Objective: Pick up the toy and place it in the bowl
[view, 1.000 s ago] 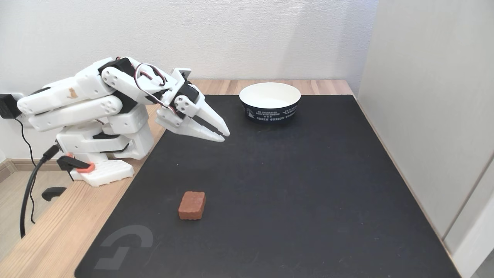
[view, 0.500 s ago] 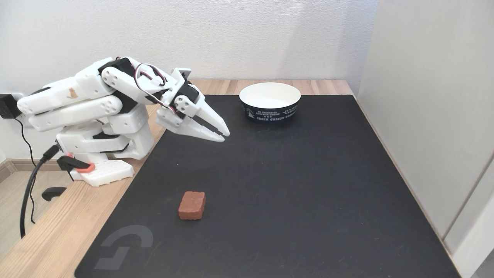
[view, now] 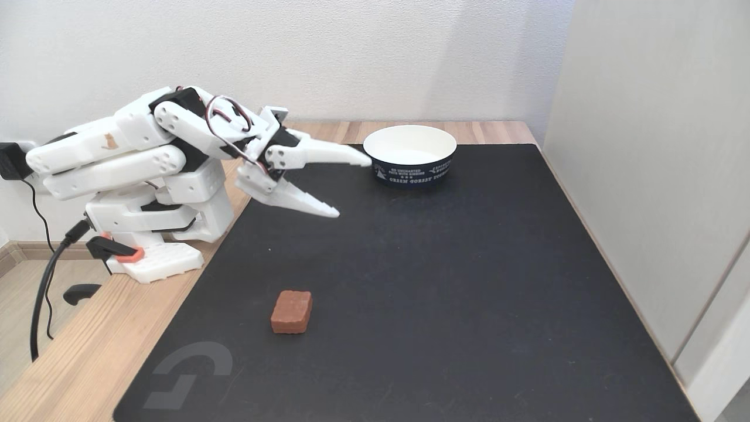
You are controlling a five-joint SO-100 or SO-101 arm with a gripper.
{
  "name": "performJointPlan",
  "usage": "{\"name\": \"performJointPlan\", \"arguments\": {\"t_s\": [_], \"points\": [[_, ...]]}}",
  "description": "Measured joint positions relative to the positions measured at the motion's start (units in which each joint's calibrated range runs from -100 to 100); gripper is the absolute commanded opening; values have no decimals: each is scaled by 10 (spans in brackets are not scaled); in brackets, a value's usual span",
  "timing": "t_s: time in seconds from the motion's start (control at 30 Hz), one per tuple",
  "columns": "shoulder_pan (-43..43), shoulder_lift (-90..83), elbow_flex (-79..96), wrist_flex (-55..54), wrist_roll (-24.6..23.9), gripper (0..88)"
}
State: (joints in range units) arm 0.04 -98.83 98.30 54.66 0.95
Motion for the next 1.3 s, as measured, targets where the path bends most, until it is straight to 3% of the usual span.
{"name": "performJointPlan", "arguments": {"t_s": [0.27, 0.4, 0.67, 1.0, 1.3], "points": [[32, 55, -210, 153, 0, 364], [67, 220, -388, 176, 6, 366], [202, 534, -735, 313, 84, 365], [408, 758, -787, 296, 140, 368], [426, 937, -852, 284, 167, 365]]}}
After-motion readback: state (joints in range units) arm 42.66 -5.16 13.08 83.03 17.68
